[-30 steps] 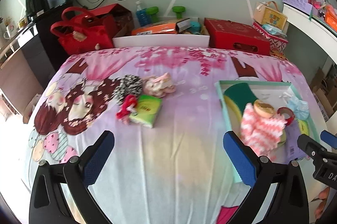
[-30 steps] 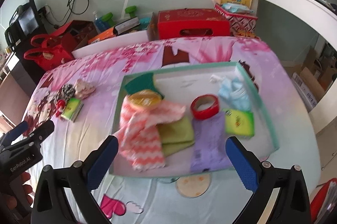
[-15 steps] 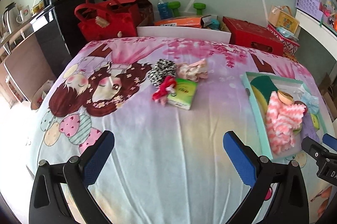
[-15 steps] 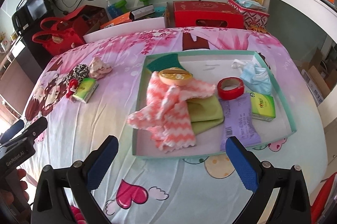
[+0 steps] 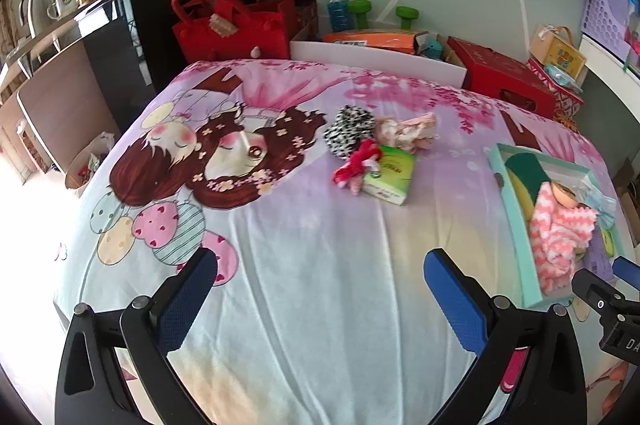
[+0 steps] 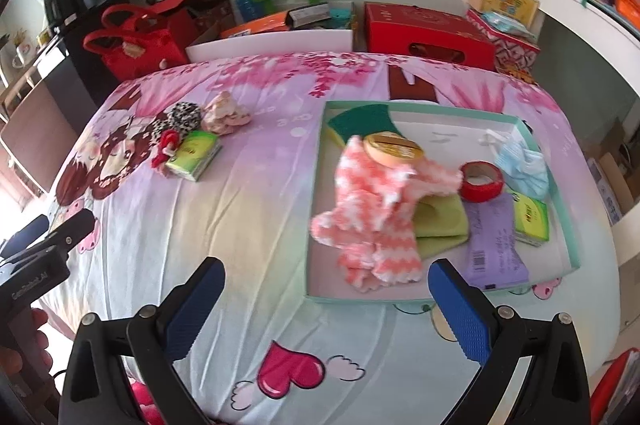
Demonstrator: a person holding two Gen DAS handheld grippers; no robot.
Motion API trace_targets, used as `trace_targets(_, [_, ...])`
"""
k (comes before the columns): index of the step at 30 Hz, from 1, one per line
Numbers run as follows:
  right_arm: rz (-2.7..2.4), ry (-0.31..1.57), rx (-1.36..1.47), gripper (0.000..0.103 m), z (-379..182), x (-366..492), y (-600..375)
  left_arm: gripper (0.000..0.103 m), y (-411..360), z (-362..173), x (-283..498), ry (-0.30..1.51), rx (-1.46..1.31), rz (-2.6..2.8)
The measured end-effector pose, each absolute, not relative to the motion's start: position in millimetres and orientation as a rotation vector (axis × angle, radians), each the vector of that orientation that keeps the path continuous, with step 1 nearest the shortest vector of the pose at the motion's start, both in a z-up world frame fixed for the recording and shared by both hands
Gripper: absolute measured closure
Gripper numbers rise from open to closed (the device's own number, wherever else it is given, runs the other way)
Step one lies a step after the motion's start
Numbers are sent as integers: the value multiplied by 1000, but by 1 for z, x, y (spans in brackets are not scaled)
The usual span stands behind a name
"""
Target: Organize soft objects
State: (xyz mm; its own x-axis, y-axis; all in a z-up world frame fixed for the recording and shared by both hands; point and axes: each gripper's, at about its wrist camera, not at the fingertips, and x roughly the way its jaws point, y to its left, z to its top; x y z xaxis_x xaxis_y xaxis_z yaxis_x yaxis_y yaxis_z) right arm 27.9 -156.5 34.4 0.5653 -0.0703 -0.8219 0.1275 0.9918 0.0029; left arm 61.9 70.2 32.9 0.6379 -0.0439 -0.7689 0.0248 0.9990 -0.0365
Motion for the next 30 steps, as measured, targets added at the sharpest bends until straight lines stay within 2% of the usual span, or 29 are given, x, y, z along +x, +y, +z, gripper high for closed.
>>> trace_targets(20, [-7,981,5,0,29,79,-99,0,112,7,83,913,-84,10])
trace_targets(30, [38,1009,-26,0,8,121,-71,0,125,-1,115,914,-112,-12])
